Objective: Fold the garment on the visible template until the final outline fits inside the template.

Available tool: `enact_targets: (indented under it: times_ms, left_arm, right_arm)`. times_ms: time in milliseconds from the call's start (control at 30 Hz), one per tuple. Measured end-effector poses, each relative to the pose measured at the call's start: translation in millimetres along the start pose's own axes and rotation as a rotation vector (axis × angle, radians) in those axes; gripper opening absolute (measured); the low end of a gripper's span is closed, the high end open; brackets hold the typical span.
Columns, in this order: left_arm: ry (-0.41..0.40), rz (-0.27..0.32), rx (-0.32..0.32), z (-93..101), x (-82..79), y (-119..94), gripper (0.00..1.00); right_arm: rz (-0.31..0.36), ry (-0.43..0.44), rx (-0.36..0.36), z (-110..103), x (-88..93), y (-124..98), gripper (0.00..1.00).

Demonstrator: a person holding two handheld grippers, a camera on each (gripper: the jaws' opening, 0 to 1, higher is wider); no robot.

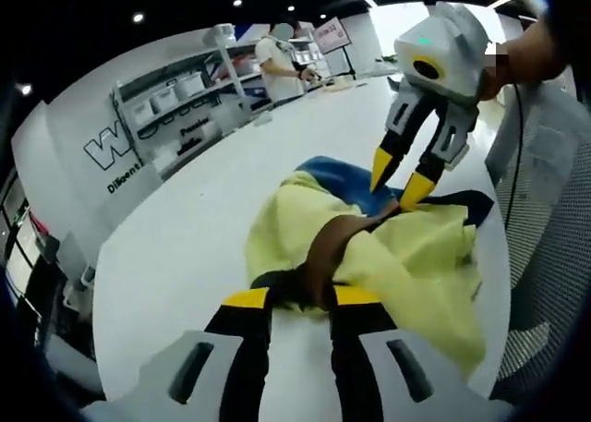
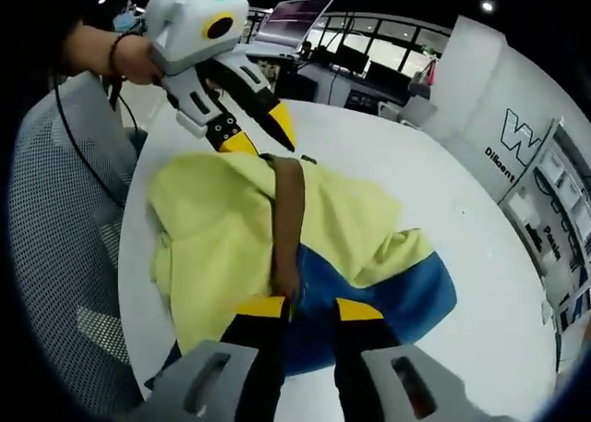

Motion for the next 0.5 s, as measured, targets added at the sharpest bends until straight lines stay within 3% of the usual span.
enact_targets:
  times_ms: [200,367,500]
  left_arm:
    - [-0.031,0.004,0.035,8.2,-0.1,0.5,0.01]
    - [-0.049,-0.005,0.048,8.8,1.6,2.0,0.0]
    - [-0.061,-0.009,0.046,7.3,-1.0,-0.4,0.0]
  right_arm:
    - [0.012,0.015,0.016,1.9,-3.2,-2.1,0.0]
    - [0.025,0.034,0.035,6.9,-4.2,-5.1,0.0]
    - [0.037,0.132,0.049,14.2,-2.5,-9.5,0.0]
Point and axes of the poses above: the point that each gripper's makers call its tool centre point, and the gripper's own axes: y roughly forward along the fingers, z roughly to its right, x roughly out of its underside, the point moved 1 cm from there along -y, roughly backward along the fingers, and after that the axes turned 5 degrees about -z, right-handed, at the moved point
